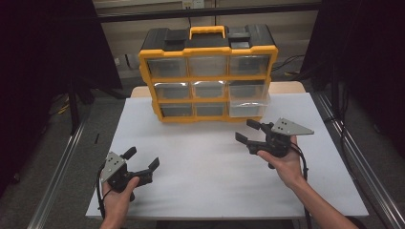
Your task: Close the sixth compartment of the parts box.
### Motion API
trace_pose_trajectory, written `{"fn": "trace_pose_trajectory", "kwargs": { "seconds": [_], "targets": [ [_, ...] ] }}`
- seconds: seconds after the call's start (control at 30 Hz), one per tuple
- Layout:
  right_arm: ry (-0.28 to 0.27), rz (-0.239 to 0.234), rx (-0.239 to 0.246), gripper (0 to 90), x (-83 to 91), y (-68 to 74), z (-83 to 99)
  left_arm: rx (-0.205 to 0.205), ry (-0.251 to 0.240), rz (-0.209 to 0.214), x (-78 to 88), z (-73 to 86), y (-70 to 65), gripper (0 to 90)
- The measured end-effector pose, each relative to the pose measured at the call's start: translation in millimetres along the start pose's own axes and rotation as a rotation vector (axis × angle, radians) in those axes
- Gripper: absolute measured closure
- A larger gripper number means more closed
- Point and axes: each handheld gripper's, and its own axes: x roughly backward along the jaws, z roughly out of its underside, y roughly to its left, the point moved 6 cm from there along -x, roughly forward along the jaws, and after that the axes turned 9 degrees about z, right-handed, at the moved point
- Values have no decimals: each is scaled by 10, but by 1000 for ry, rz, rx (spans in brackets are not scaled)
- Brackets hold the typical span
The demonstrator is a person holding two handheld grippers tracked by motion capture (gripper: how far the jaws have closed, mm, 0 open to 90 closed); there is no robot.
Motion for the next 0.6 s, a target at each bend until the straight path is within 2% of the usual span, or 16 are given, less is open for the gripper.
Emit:
{"fn": "trace_pose_trajectory", "kwargs": {
  "seconds": [0.13, 0.23, 0.27, 0.3, 0.33, 0.37, 0.6],
  "targets": [
    [-2, -7, 1, 391, 14, -6, -2, 18, -15, -3, -9, -1, -13, 39],
    [-5, -5, -7, 440, 33, -21, -14, -3, 0, -7, 14, -3, 5, 39],
    [-6, -1, -7, 449, 35, -29, -16, 13, -6, -8, 15, -1, 1, 39],
    [-6, -9, -5, 477, 24, -36, -12, 6, -4, -8, 20, -1, 6, 39],
    [-3, -7, -6, 492, 16, -39, -7, 20, -18, -12, 14, -3, 0, 39],
    [1, -4, -9, 516, 10, -40, 1, -1, 2, -14, 40, 5, 20, 39],
    [8, -22, 11, 616, 4, -18, 15, 5, -12, -20, 38, -4, 20, 39]
  ]
}}
